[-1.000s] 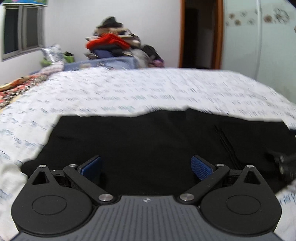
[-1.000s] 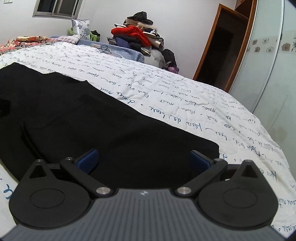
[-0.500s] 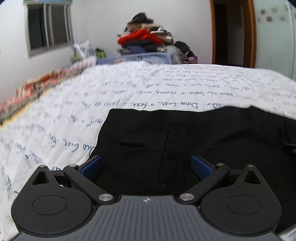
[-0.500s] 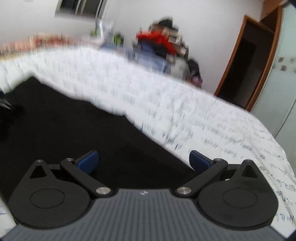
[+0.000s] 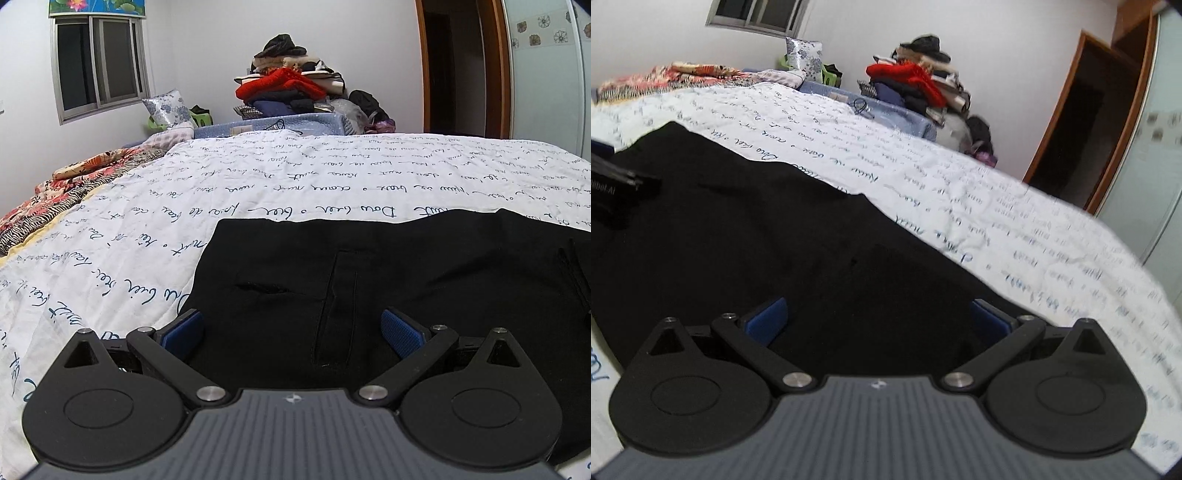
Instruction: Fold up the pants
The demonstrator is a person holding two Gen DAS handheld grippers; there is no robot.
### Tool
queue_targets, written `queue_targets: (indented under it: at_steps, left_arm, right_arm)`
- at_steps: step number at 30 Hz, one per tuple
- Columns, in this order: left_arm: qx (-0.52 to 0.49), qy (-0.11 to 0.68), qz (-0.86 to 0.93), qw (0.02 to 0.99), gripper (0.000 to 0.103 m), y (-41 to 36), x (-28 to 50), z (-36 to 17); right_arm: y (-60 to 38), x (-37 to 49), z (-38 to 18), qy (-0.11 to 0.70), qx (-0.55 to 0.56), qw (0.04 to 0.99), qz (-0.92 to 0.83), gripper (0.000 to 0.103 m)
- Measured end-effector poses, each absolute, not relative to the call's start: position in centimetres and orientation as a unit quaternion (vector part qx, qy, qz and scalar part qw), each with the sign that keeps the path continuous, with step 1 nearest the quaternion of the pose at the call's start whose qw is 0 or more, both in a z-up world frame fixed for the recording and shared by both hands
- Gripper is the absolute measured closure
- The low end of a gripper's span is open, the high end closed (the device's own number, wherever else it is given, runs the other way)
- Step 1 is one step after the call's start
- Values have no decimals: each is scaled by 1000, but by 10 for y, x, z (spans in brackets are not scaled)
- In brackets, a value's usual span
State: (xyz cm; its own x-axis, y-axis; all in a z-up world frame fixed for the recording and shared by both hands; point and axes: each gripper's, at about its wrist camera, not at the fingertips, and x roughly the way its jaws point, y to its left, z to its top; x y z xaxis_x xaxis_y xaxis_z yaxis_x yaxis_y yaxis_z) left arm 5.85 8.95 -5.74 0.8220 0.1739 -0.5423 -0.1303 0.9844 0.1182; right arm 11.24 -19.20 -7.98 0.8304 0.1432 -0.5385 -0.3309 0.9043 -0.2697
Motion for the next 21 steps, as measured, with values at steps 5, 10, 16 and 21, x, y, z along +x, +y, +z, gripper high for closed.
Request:
queue_targets:
  at_steps: [5,10,16,21]
  left_arm:
    - [38,287,80,954,0,90,58,-57]
    - [38,287,80,954,0,90,59,-57]
    - [38,287,80,954,0,89,58,-57]
    - [31,295,76,952,0,92,56,-52]
  right_arm:
    - [-191,113,-84,262,-180,940,125,0]
    - [-188,112,-86,254,-191,940,121,0]
    - [-190,113,-84,260,-180,940,125,0]
    - [-186,110,-84,250,-196,941,119,0]
